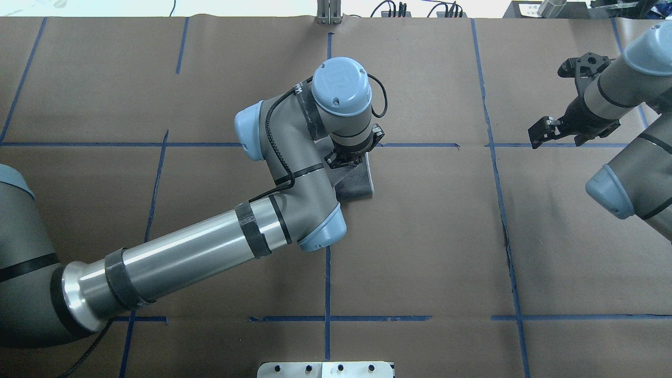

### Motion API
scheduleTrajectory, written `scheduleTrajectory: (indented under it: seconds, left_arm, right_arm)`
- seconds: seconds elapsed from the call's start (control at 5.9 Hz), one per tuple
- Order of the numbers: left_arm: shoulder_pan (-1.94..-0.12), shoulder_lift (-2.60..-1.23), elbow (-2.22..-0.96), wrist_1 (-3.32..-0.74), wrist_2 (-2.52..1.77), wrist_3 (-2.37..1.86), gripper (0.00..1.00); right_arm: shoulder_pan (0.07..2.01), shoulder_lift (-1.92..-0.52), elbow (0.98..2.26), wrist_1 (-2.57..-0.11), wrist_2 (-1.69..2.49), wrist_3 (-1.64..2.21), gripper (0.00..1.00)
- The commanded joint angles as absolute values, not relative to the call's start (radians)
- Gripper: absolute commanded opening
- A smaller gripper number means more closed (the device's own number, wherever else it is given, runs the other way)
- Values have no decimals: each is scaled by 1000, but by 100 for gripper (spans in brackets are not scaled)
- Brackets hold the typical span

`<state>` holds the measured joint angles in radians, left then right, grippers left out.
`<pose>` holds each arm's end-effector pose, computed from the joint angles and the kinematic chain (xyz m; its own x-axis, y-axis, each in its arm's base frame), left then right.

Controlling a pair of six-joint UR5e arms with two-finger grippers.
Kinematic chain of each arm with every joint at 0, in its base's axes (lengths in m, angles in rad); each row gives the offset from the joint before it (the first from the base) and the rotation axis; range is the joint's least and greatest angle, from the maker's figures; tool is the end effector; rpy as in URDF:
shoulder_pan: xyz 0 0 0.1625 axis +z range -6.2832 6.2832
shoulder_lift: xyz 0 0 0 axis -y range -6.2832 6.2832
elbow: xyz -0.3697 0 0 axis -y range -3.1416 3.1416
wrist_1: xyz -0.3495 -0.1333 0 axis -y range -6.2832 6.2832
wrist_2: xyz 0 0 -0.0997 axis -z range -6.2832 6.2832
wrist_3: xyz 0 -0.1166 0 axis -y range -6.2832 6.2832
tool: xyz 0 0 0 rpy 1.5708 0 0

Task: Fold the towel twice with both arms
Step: 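Fold the strip end with the left gripper over onto the other half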

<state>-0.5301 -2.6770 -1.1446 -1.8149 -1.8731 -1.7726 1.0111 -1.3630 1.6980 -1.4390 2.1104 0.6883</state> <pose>0.5982 -0.4649 0.0959 0.4536 -0.4876 -0.7459 0.3763 0.8636 -0.3357 -0.2247 -0.4969 0.4538 0.7679 -0.0224 0.6402 -0.0177 0.9983 0.0561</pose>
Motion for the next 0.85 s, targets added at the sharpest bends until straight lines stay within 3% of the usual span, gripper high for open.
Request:
scheduleTrajectory:
  seconds: [0.0, 0.17, 0.34, 0.68]
  left_arm:
    - [-467, -2684, -1112, -1839, -1789, -1770, 3]
    - [-459, -2683, -1100, -1861, -1783, -1769, 58]
    - [-459, -2683, -1107, -1862, -1782, -1758, 100]
    - [-463, -2656, -1229, -1847, -1808, -1758, 100]
  right_arm:
    - [1014, -1365, 1695, -1439, 2108, 686, 100]
    - [1011, -1364, 1694, -1439, 2105, 689, 100]
    - [1012, -1364, 1694, -1439, 2106, 686, 100]
    - [1015, -1370, 1695, -1436, 2108, 684, 100]
